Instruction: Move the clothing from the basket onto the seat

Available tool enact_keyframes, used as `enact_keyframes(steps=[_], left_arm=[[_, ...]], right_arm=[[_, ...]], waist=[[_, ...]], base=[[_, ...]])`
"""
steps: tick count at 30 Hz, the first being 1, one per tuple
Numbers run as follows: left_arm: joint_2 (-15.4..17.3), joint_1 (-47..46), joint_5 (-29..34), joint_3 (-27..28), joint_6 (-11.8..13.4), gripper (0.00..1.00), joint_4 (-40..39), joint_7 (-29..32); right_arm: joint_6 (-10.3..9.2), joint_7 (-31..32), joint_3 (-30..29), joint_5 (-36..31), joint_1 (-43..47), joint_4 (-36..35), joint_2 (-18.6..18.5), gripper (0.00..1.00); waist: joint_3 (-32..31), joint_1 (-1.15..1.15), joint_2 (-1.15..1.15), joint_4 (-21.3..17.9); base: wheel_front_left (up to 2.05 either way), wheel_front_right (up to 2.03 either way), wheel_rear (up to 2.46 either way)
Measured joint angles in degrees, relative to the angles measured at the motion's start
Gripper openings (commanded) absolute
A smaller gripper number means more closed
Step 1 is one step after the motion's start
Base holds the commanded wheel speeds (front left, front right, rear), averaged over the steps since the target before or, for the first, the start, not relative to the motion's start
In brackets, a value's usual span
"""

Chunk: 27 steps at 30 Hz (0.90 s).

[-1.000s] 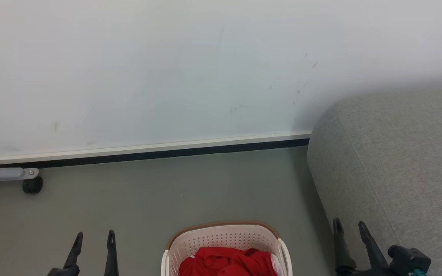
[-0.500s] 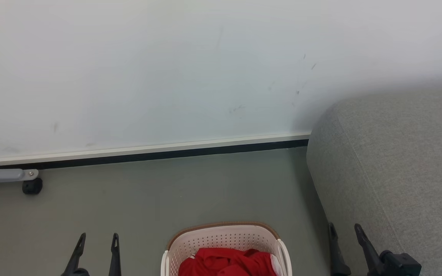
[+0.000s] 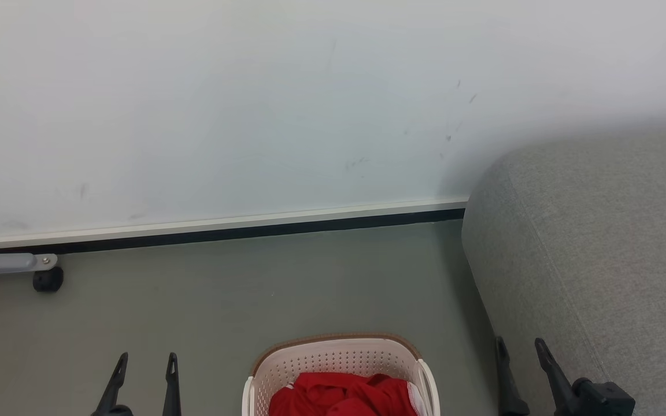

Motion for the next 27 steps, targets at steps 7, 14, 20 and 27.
enact_keyframes(steps=[7,14,20,27], left_arm=[[-0.1,0.0,0.0,0.1,0.0,1.0,0.1,0.0],[-0.3,0.5,0.0,0.3,0.0,1.0,0.1,0.0],[-0.3,0.9,0.0,0.3,-0.5,1.0,-0.2,0.0],[-0.4,0.6,0.4,-0.7,-1.2,1.0,-1.1,0.0]], right_arm=[[0.01,0.0,-0.2,0.0,0.0,0.0,0.1,1.0],[0.09,0.0,-0.3,0.0,0.0,0.0,0.1,1.0],[0.34,0.0,-0.4,-0.1,0.0,-0.1,0.2,1.0],[0.51,0.0,-0.6,-1.1,-0.1,-2.0,0.3,1.0]], waist=[[0.1,0.0,0.0,0.0],[0.4,0.0,0.0,0.0],[1.3,0.0,0.0,-0.2],[4.2,0.0,0.0,-0.9]], base=[[0.0,0.0,0.0],[0.0,0.0,0.0],[0.0,0.0,0.0],[0.0,0.0,0.0]])
